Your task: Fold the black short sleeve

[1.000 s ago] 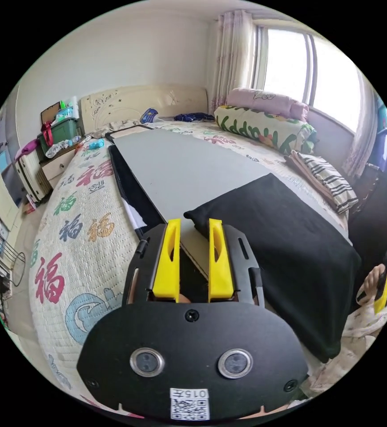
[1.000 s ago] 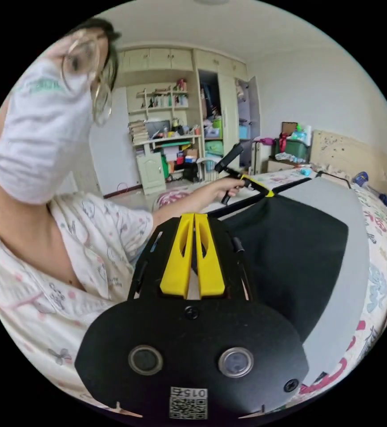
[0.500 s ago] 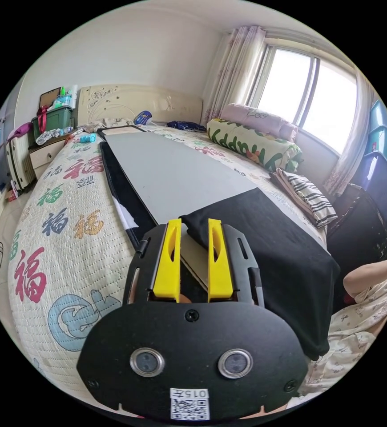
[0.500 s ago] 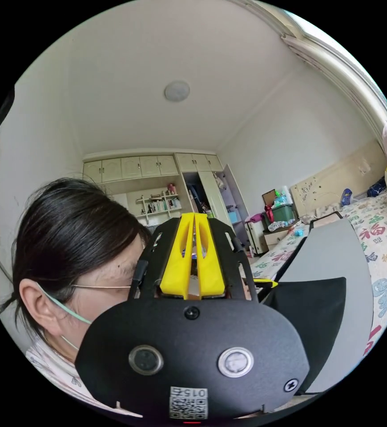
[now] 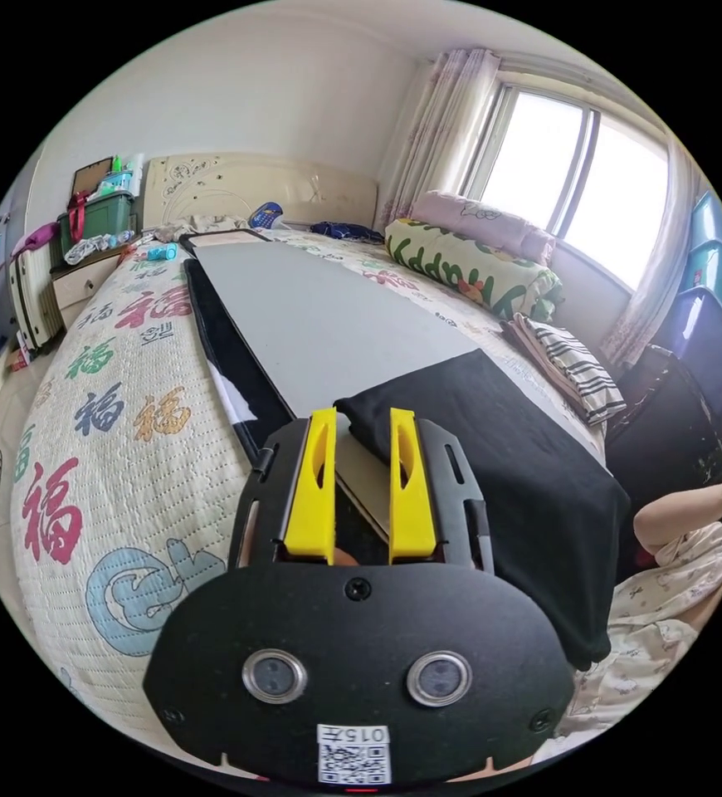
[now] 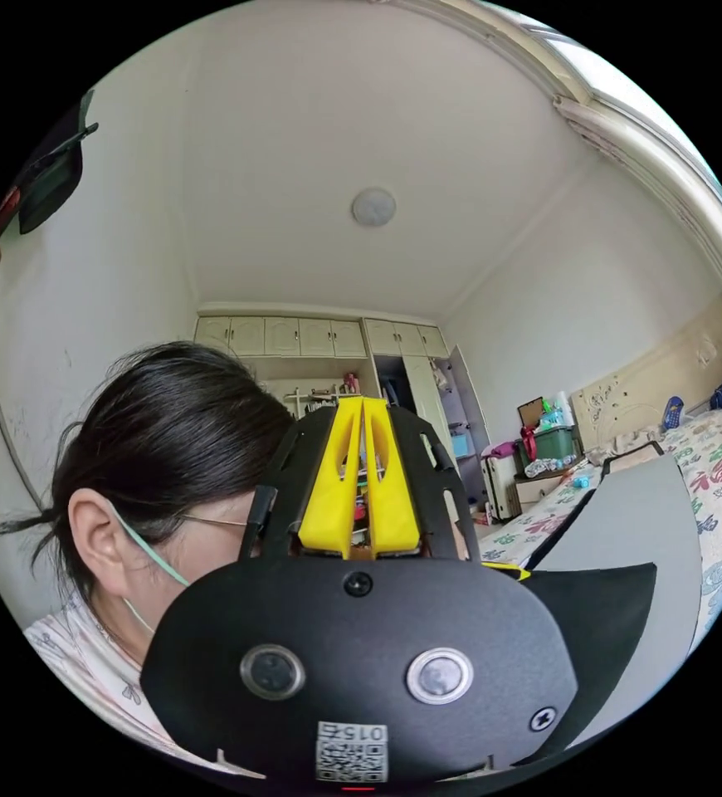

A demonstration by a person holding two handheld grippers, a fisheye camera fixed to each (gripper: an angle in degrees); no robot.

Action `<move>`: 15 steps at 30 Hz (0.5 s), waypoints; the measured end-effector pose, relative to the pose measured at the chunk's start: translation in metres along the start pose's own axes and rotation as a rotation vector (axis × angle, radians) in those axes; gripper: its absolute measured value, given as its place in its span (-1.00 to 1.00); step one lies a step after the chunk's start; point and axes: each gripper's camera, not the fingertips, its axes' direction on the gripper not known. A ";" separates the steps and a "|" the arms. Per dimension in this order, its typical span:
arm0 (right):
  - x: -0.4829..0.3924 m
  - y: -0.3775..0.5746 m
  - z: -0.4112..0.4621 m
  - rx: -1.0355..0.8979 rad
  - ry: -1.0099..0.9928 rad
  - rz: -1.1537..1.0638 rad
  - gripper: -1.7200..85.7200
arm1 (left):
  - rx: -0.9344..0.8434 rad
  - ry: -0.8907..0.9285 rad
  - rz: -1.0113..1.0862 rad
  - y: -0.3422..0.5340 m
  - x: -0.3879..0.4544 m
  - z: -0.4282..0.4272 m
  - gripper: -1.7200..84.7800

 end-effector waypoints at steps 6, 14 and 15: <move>0.020 -0.036 0.023 -0.228 0.198 -0.086 -0.97 | -0.034 0.045 -0.014 -0.005 -0.011 0.025 -0.68; 0.230 -0.038 0.097 -0.930 0.382 0.373 -0.69 | -0.117 0.072 -0.028 -0.010 -0.018 0.076 -0.65; 0.240 -0.038 0.098 -0.933 0.400 0.408 -0.68 | -0.116 0.075 -0.030 -0.010 -0.018 0.078 -0.65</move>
